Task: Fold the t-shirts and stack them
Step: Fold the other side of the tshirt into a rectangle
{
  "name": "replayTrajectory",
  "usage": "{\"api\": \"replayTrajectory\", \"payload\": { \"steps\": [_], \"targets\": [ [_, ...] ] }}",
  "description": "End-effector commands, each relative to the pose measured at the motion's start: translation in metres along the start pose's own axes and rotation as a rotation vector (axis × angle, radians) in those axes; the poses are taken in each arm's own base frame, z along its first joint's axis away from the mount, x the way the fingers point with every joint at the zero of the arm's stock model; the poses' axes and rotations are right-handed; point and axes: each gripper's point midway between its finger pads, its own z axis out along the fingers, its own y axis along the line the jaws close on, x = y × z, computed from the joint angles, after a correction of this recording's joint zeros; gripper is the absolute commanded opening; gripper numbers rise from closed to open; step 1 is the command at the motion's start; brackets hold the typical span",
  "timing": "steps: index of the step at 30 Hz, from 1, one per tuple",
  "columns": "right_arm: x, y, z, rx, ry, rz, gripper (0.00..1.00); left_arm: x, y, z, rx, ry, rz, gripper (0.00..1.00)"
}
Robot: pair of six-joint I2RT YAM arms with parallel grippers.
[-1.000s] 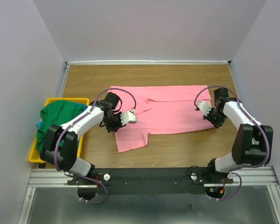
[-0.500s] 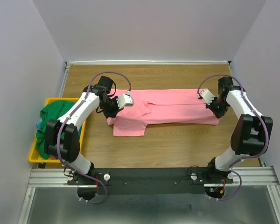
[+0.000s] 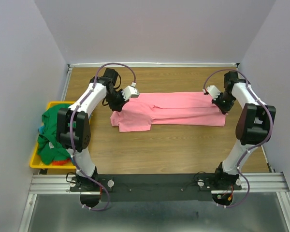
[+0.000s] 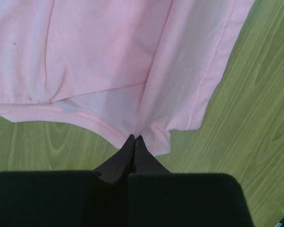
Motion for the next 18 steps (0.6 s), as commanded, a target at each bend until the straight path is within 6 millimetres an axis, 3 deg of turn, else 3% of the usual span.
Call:
{"api": "replayTrajectory", "payload": {
  "steps": [1, 18],
  "targets": [
    [-0.009, -0.017, 0.001, 0.004, -0.016, -0.001, 0.01, -0.001, 0.007, 0.004, 0.015, 0.003, -0.016, 0.0],
    [-0.028, -0.034, 0.026, -0.013, -0.003, -0.01, 0.0, 0.005, 0.038, 0.027, 0.002, 0.032, -0.044, 0.0]
  ]
}}
